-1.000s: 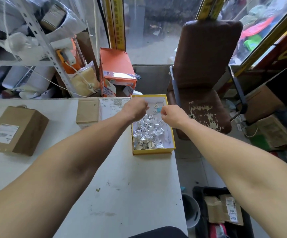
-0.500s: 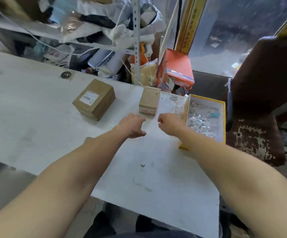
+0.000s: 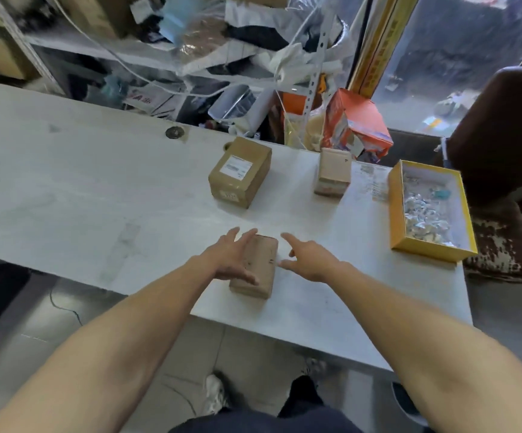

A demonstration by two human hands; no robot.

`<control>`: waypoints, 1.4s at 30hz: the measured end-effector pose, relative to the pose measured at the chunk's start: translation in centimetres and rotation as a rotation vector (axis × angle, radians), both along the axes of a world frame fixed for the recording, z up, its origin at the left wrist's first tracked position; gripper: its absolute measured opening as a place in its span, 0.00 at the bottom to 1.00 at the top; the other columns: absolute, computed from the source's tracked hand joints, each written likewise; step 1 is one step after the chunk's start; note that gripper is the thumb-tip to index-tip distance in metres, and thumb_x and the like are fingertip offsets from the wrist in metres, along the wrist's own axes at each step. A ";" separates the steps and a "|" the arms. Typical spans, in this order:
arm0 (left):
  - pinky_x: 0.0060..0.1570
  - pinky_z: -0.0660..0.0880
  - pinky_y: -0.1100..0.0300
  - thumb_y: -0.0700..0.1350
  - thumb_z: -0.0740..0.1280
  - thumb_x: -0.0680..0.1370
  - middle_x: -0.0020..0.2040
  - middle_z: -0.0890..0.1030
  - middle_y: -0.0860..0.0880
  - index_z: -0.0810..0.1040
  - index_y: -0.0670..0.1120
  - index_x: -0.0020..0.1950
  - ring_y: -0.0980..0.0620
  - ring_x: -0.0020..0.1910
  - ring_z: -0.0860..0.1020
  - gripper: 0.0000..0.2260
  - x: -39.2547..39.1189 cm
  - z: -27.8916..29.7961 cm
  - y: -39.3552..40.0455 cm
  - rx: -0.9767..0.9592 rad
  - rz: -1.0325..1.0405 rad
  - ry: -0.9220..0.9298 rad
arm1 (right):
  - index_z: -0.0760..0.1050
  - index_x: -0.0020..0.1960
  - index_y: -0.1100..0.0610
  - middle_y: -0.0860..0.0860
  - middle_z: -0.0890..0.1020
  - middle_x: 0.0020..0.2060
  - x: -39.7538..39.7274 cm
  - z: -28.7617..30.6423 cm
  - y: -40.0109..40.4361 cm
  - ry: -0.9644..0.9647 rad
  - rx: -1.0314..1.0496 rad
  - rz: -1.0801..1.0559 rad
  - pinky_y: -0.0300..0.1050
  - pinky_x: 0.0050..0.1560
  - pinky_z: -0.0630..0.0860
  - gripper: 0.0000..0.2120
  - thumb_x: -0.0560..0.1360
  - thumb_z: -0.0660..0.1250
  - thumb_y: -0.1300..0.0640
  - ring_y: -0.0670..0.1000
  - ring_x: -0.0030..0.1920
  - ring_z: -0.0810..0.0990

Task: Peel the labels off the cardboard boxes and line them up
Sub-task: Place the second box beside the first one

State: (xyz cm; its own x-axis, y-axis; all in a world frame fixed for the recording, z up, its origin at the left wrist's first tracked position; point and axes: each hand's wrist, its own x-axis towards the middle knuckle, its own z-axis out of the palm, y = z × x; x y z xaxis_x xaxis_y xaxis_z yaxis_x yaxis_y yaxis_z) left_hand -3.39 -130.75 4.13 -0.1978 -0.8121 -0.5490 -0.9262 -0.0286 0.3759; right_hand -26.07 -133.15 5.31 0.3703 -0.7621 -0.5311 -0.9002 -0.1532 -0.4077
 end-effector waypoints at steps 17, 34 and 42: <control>0.53 0.75 0.49 0.46 0.75 0.71 0.69 0.67 0.39 0.36 0.53 0.79 0.38 0.59 0.76 0.53 -3.1 0.7 -10.3 -0.202 -0.191 0.027 | 0.37 0.78 0.43 0.58 0.64 0.72 1.8 0.2 -6.7 -0.039 -0.137 -0.091 0.51 0.61 0.72 0.51 0.72 0.72 0.48 0.60 0.64 0.72; 0.55 0.74 0.46 0.32 0.61 0.76 0.69 0.66 0.37 0.51 0.45 0.79 0.35 0.60 0.75 0.34 -8.0 -1.0 -25.1 -0.247 -0.228 -0.126 | 0.72 0.60 0.54 0.58 0.76 0.57 -0.5 -2.2 -22.3 0.122 -0.351 -0.172 0.56 0.53 0.78 0.13 0.76 0.65 0.54 0.61 0.52 0.79; 0.67 0.67 0.50 0.42 0.69 0.74 0.72 0.66 0.42 0.58 0.46 0.76 0.41 0.71 0.62 0.33 -5.5 -0.2 -24.7 -0.318 -0.308 -0.122 | 0.70 0.65 0.53 0.57 0.69 0.64 1.5 -0.4 -21.4 0.125 -0.338 -0.151 0.55 0.54 0.78 0.19 0.76 0.67 0.53 0.61 0.54 0.78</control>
